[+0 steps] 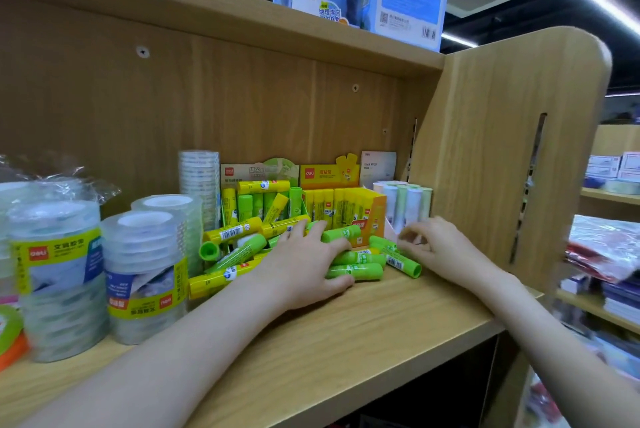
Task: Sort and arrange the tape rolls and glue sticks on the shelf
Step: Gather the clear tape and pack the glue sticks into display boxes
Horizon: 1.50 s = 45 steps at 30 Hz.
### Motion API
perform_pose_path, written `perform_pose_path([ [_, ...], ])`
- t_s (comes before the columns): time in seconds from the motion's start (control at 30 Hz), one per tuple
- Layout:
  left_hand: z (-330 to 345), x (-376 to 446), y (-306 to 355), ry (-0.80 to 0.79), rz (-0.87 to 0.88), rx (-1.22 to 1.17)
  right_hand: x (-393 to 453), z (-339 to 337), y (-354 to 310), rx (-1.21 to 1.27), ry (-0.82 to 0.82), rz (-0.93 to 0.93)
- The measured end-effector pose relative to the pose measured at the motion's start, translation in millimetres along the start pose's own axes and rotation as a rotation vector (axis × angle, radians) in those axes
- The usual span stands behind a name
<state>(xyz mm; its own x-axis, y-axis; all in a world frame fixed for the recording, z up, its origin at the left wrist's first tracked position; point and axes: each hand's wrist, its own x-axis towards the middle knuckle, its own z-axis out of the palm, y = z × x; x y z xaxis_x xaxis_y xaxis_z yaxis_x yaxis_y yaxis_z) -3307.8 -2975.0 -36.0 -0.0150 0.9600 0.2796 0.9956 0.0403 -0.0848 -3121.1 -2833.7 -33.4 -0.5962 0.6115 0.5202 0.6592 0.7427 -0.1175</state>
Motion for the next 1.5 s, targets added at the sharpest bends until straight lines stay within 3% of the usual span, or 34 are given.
perform_pose_path([
  [0.07, 0, -1, 0, 0.028, 0.004, 0.007, 4, -6, -11, 0.152, 0.025, -0.112],
  [0.17, -1, -1, 0, 0.039, 0.002, 0.017, 6, -7, -27, 0.274, -0.215, -0.23],
  [0.4, -1, -2, 0, 0.033, -0.024, 0.044, 18, 2, -15, 0.418, -0.426, -0.198],
  [0.5, -1, -2, 0, 0.04, -0.037, 0.047, 14, 3, -8, 0.523, -0.367, -0.18],
  [0.63, 1, -2, -1, 0.057, -0.034, 0.055, 26, -5, -6, 1.056, -0.022, 0.045],
  [0.8, -1, -2, 0, 0.056, -0.025, 0.041, 57, -2, -28, 0.985, 0.375, 0.116],
  [0.9, -1, -1, 0, 0.066, -0.019, 0.028, 72, -1, -41, 0.958, 0.479, 0.118],
  [1.07, 0, -1, -1, 0.063, -0.024, 0.03, 87, 4, -52, 0.757, 0.446, 0.139],
  [1.27, -1, -1, 0, 0.054, -0.029, 0.036, 80, 6, -46, 0.727, 0.199, 0.063],
  [1.37, -1, -1, 0, 0.048, -0.03, 0.032, 76, 5, -45, 0.73, 0.228, -0.007],
  [1.5, -1, -1, 0, 0.049, -0.029, 0.031, 83, 7, -42, 0.507, 0.292, 0.012],
])
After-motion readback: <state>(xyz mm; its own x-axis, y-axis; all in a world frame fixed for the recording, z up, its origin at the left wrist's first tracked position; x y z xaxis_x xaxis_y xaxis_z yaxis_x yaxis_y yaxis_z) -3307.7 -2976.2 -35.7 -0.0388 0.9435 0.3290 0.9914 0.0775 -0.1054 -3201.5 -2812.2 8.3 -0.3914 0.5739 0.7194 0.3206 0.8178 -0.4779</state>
